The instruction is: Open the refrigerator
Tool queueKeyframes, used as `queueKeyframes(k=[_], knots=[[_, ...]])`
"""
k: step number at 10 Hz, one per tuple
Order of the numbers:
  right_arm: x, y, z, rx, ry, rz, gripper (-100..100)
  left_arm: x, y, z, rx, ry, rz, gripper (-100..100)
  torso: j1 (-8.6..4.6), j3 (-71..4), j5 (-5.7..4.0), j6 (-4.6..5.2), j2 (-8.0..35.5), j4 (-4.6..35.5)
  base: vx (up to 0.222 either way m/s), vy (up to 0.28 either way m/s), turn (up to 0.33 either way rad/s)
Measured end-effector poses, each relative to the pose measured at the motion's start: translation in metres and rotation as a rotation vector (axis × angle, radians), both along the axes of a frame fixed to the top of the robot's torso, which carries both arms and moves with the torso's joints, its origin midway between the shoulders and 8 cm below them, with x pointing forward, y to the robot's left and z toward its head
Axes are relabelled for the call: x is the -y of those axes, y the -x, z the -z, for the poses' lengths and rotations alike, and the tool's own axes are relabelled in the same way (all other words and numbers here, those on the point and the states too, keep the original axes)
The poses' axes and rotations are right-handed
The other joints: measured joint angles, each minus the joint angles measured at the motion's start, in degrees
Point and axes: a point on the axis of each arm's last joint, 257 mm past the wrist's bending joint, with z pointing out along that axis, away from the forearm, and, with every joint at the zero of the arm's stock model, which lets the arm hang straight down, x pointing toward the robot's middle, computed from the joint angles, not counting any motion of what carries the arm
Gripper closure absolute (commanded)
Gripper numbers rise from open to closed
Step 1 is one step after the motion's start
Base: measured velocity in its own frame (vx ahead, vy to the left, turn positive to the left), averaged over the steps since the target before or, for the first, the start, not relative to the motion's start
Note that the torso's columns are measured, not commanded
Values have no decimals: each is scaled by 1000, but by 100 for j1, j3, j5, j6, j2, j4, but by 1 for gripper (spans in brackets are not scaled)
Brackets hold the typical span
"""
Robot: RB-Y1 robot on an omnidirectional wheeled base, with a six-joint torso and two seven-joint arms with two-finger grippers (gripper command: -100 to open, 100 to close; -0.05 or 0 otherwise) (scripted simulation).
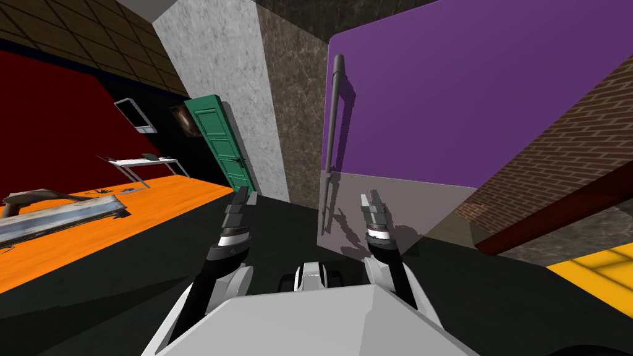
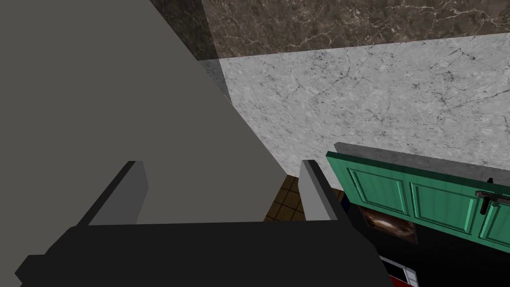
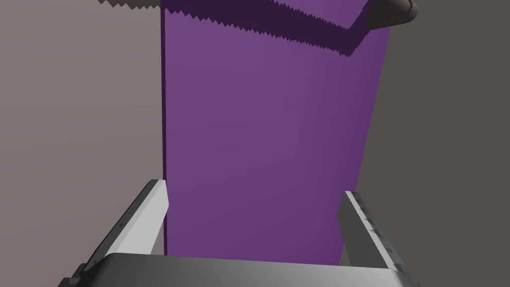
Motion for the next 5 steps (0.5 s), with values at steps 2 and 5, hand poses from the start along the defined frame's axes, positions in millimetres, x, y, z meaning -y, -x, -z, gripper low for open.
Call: queueKeyframes(k=[2,5], knots=[[2,-2,7,-26,85,1,-100,0,0,0,0,0,0,0,2,-32,1,0,16,21,19,85,10],[11,-4,20,-74,234,23,-100,0,0,0,0,0,0,0,-7,-32,-2,0,19,23,29,103,13]])
